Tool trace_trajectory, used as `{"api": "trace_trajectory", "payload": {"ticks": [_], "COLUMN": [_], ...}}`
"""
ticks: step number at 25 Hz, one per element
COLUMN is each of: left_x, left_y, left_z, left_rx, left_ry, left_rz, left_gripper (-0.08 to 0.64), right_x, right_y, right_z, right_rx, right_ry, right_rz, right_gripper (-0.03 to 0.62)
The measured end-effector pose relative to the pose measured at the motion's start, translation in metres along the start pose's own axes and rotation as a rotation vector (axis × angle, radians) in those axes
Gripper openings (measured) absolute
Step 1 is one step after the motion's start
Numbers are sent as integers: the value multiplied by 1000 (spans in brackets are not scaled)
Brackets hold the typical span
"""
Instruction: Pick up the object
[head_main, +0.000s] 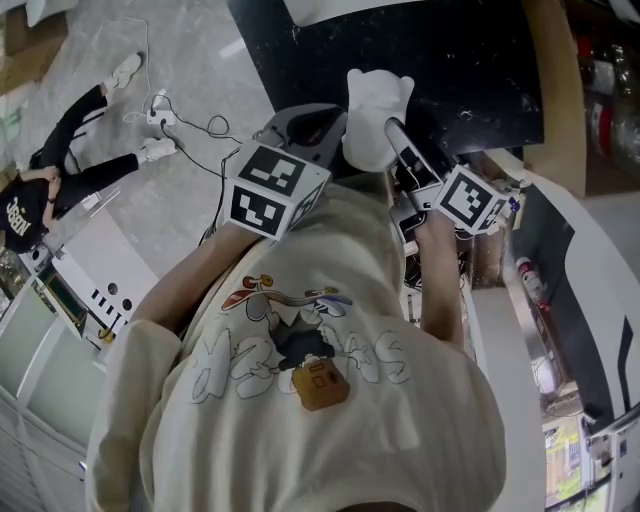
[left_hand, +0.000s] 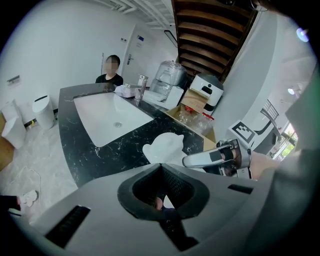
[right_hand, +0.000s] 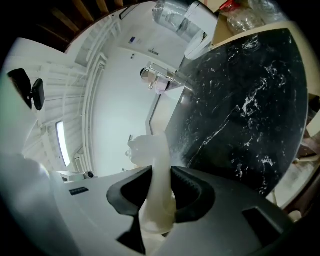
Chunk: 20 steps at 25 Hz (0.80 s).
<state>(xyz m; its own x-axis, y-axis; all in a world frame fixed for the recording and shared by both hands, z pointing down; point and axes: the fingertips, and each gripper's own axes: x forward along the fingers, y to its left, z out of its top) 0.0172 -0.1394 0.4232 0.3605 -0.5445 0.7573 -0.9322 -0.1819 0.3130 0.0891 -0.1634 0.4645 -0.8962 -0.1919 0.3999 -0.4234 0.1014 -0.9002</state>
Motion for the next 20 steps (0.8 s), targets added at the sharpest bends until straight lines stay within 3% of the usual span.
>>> {"api": "trace_trajectory", "payload": {"ticks": [20], "left_x": [-23], "left_y": [-22], "left_z": [0], "left_rx": [-3], "left_ry": [-68], "left_rz": [14], "left_gripper": [14], "right_x": [-33], "right_y": [22], "right_z": [-5], "right_rx": [0], "right_ry": [-147], "right_rz": [41], "right_gripper": [129]}}
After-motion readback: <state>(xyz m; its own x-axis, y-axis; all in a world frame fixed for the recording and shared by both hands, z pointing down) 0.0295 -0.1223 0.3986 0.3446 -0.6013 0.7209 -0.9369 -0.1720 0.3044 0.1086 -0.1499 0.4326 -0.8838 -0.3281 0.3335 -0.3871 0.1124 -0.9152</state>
